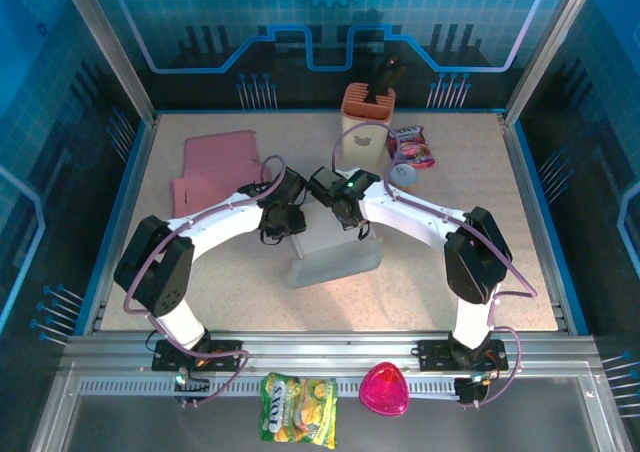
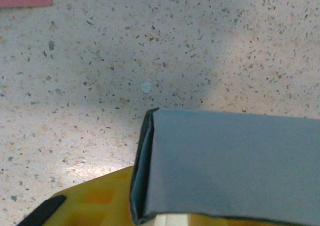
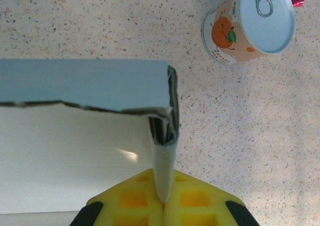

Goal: Fold the paper box

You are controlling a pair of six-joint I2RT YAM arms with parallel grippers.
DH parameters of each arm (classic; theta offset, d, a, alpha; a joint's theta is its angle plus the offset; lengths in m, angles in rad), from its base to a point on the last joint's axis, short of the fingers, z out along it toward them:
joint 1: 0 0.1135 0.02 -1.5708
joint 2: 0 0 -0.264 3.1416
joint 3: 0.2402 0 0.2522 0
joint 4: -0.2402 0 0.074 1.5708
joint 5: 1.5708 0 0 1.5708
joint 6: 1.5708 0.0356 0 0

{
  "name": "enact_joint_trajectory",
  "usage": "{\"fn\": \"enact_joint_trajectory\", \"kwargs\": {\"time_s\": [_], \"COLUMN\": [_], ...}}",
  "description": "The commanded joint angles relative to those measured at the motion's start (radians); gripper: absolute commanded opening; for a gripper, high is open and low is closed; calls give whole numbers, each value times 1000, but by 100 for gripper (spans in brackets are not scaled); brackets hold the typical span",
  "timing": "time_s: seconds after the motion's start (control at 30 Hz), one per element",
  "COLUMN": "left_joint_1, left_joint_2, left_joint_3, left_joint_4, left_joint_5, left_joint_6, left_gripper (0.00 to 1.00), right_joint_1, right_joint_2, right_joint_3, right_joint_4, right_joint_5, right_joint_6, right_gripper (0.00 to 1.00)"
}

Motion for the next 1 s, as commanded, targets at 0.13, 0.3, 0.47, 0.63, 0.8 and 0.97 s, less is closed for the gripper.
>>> {"fn": "enact_joint_trajectory", "kwargs": {"time_s": [0.13, 0.3, 0.47, 0.63, 0.8, 0.97], "left_joint_1": [0, -14, -32, -41, -40, -40], "left_joint_2": [44, 58, 69, 82, 52, -13], "left_joint_3": [-14, -2, 17, 34, 74, 164], "left_joint_4": [5, -22, -45, -71, -91, -114], "left_joint_5": [-15, -60, -82, -94, -87, -59], "left_joint_6": [-10, -23, -36, -45, -37, -27], "left_gripper": [15, 4, 0, 0, 31, 48], "right_joint_1": [-2, -2, -2, -1, -15, -65], "right_joint_2": [5, 3, 1, 4, 9, 20], "right_joint_3": [11, 12, 13, 12, -1, -7], "right_joint_4": [-32, -34, -34, -32, -35, -60], "right_joint_5": [-4, -5, -5, -6, -26, -76], "right_joint_6": [24, 30, 31, 32, 51, 89], "right_gripper": [0, 0, 0, 0, 0, 0]}}
